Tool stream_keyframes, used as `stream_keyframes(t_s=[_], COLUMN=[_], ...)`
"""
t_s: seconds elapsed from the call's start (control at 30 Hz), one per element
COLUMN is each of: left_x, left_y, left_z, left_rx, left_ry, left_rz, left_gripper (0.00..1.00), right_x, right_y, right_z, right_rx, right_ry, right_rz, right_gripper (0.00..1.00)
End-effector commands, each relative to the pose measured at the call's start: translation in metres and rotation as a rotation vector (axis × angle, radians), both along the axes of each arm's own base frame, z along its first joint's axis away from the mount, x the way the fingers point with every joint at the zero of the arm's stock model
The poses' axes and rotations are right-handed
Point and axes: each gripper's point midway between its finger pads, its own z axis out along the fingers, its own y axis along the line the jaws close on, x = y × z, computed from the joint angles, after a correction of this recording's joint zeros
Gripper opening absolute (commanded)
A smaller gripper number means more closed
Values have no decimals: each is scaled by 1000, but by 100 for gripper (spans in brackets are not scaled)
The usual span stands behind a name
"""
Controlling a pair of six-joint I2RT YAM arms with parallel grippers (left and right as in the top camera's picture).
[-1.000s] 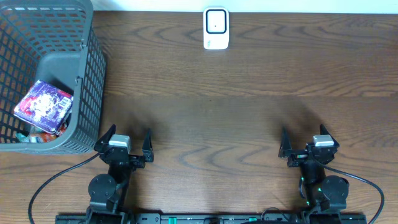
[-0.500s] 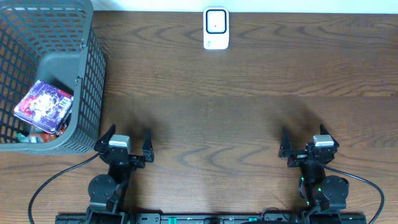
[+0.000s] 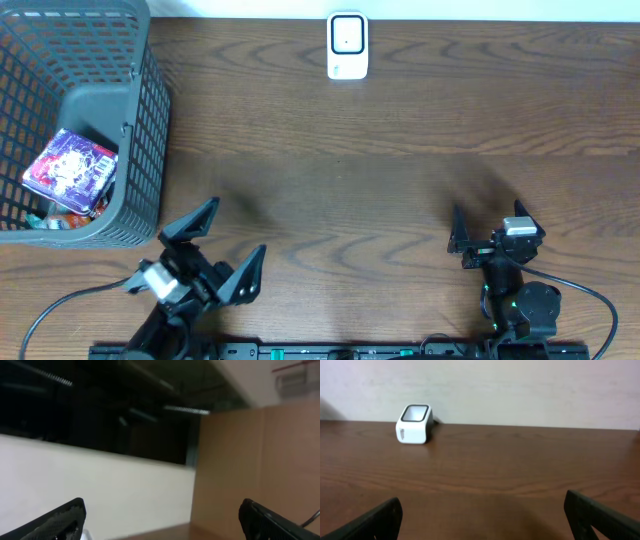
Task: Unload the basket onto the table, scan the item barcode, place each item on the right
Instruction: 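Reach the left gripper into the basket and grasp the purple bag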
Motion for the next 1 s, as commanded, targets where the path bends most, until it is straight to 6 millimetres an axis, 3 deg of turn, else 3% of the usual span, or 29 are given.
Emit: stream_keyframes(t_s=[0.0, 0.13, 0.2, 0.27, 0.4, 0.5, 0.6, 0.7, 0.83, 0.9, 0.97], left_x=[-24, -17, 8, 42, 94, 128, 161, 188, 223, 230, 232], left_y=[8, 19, 28, 53, 131, 181, 221, 256, 268, 276, 286], left_z=[60, 116, 136, 154, 197, 210, 194, 154, 99, 66, 48], left_rx=[-59, 5, 98, 126, 71, 133, 205, 165, 208, 218, 224], left_ry=[-95, -140, -89, 15, 208, 359, 584, 856, 1072, 1179, 1237], left_rz=[4, 158, 300, 494, 979, 1277, 1378, 1322, 1105, 1061, 1077], left_gripper=[98, 98, 98, 98, 98, 97, 98, 98, 98, 98, 98], right_x=[0, 0, 0, 0, 0, 0, 0, 0, 0, 0, 0], right_y=[0, 0, 0, 0, 0, 0, 0, 0, 0, 0, 0], right_z=[-2, -2, -2, -2, -2, -2, -2, -2, -2, -2, -2], right_rx=[6, 6, 6, 6, 6, 6, 6, 6, 6, 6, 6], right_ry=[5, 5, 5, 5, 5, 5, 5, 5, 4, 5, 4], right_rz=[-1, -1, -1, -1, -1, -1, -1, -1, -1, -1, -1], right_gripper=[99, 99, 99, 99, 99, 99, 99, 99, 99, 99, 99])
